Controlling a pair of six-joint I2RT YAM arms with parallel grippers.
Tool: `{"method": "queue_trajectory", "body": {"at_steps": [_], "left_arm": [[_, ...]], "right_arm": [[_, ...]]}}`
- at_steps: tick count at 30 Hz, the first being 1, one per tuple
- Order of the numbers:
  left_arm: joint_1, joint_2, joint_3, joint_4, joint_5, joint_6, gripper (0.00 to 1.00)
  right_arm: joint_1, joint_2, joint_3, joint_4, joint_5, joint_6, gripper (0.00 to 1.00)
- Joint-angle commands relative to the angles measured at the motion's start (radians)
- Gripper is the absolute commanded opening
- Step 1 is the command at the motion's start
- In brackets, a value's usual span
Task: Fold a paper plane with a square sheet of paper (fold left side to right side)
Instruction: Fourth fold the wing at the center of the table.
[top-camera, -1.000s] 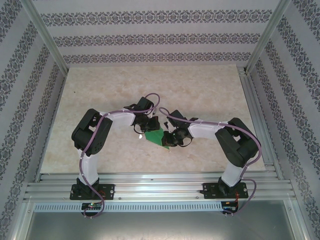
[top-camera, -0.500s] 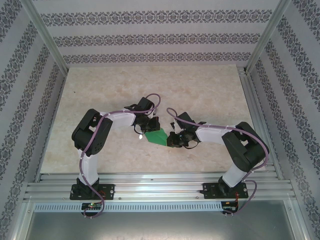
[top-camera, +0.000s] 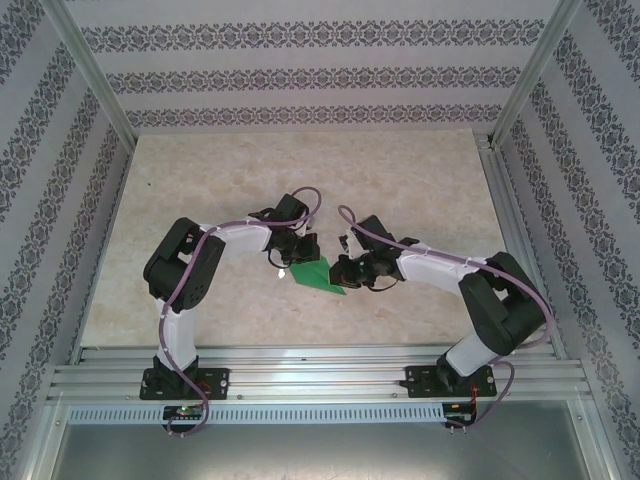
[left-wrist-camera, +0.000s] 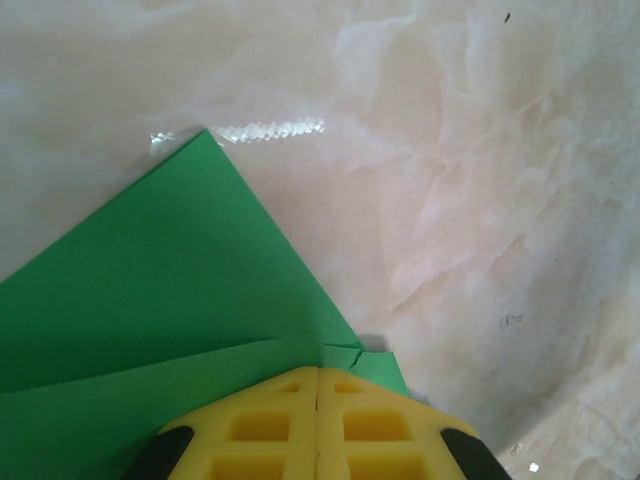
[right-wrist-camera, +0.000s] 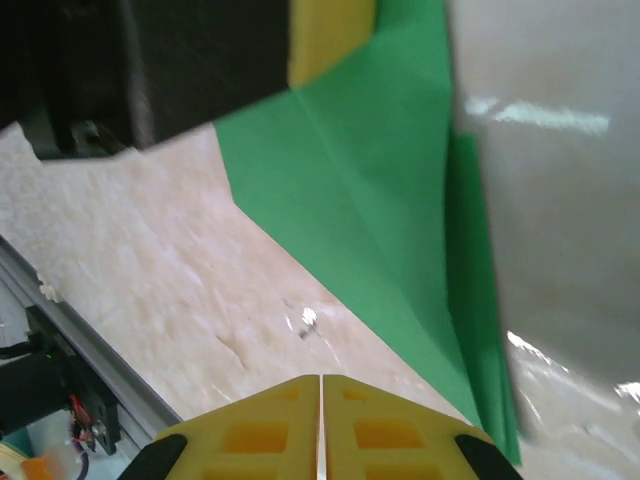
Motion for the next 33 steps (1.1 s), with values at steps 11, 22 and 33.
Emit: {"method": "queue_trajectory", "body": {"at_steps": [11,22,33], "left_arm": [[-0.002,0.032,-0.023,-0.105,-0.115,0.014,0.07],[0.025,-0.106,0.025,-0.141,-0.083,0.03,0.17],[0.028,-0.283,-0.12,-0.005,0.084,0.007,0.16]], "right_arm": [[0.009,0.164,0.047,0.007,0.026,0.012,0.09],[0.001,0.223,-0.006,-0.046,0.097,-0.024,0.09],[-0.004,0.23,-0.019,-0.029,0.089,-0.019,0.08]]}}
